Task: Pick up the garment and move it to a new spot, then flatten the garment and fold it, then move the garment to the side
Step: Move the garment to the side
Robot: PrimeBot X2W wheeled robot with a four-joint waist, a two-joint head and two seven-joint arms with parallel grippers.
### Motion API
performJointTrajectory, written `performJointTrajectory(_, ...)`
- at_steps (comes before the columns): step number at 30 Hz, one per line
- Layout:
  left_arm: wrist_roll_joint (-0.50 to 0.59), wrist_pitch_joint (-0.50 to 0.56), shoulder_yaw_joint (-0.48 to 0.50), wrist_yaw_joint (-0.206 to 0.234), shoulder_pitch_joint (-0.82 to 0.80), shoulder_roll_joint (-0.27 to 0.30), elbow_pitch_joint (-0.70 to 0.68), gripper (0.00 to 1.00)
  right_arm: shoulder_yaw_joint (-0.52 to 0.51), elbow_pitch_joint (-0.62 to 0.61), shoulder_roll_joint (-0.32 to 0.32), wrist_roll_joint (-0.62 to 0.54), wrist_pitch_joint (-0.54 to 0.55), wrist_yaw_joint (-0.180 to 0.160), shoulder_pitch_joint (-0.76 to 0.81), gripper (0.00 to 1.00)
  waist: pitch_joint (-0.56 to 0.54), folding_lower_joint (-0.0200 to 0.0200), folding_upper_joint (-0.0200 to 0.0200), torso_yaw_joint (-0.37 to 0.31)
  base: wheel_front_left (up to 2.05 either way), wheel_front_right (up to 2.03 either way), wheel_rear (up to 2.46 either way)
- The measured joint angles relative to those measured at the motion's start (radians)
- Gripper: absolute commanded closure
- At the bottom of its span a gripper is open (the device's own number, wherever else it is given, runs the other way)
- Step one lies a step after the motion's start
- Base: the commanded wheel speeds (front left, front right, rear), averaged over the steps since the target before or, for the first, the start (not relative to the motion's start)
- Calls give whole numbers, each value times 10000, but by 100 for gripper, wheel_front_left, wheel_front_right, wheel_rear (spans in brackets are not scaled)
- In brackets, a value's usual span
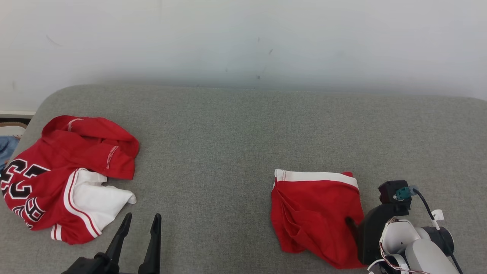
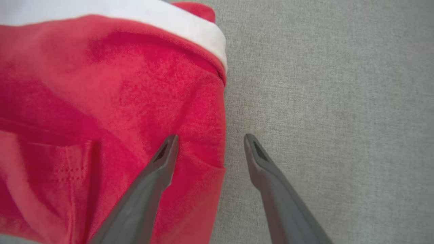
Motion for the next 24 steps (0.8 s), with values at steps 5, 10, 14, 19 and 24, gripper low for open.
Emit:
performJointTrajectory(5,12,2,25,0,16,10,-6,0,-96,201,61,291,535,-4,-33,0,18,0,0,23,0,0,0)
performJointTrajectory(10,13,0,19,-12,26,10,-65,0,-245,291,144,533,953,-98,-241,0,152,0,0,46,0,0,0)
performJointTrajectory(14,25,0,6,-88,-15,12,-71,0,-341,362,151,652,1206,-107,-595,0,289,0,0,106,0,0,0)
performJointTrajectory(19,25,0,-17,-100,-181,-2,-27,0,-502,612,146,834,1569,-251,-862,0,426,0,0,262,0,0,0)
performJointTrajectory(24,25,0,44,-100,-182,-12,10,0,-518,813,146,895,1837,-270,-1020,98,466,0,0,348,0,0,0)
